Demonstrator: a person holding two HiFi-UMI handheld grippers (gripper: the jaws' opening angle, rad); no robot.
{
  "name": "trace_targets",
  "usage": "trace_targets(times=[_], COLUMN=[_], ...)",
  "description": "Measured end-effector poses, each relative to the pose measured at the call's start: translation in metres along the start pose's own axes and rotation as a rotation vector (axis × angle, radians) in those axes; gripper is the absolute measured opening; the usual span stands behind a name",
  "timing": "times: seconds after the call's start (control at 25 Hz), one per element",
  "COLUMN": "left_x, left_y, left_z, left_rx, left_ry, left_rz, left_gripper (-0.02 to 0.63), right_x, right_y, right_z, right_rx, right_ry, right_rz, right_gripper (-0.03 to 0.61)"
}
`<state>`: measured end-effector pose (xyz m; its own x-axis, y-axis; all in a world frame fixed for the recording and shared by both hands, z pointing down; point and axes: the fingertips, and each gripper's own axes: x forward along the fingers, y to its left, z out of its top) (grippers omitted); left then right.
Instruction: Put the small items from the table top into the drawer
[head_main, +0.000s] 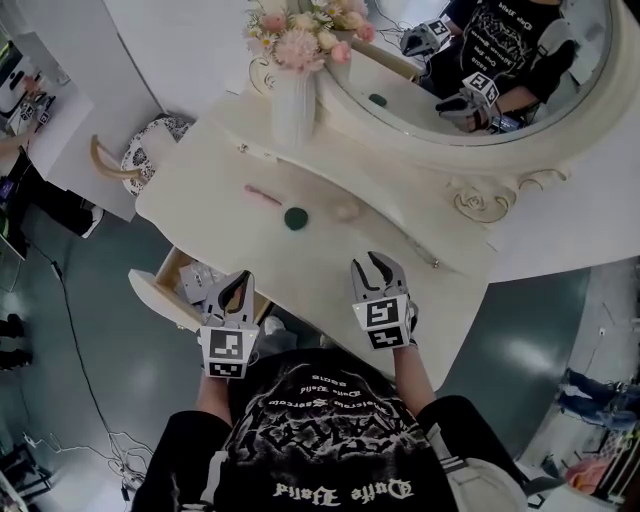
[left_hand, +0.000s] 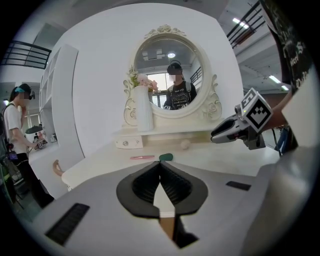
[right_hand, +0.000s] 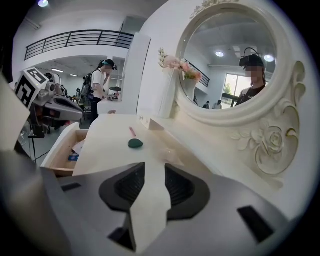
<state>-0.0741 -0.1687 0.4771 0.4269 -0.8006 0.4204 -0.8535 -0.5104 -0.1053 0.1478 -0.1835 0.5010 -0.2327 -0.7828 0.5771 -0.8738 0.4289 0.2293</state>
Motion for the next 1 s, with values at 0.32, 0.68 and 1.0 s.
trace_targets(times=[0.32, 0.68, 1.0], left_x=[0.004, 0.003, 0.002], left_y=[0.003, 0.015, 0.02], left_z=[-0.004, -0.009, -0.021], left_rx=[-0.003, -0.014, -0.032], left_ry=[0.018, 0.045, 0.079], left_rz=[-0.002, 0.025, 0.035], left_gripper=[0.015, 0.015, 0.015], right_x=[0.021, 0.042, 0.064], right_y=[0.001, -0.001, -0.014], right_z=[-0.007, -0.001, -0.002], right_rx=[0.103, 0.151, 0.264], right_ry=[0.046, 0.044, 0.032], right_rz=[0.047, 0.072, 0.065], right_gripper=[0.183, 0.261, 0.296])
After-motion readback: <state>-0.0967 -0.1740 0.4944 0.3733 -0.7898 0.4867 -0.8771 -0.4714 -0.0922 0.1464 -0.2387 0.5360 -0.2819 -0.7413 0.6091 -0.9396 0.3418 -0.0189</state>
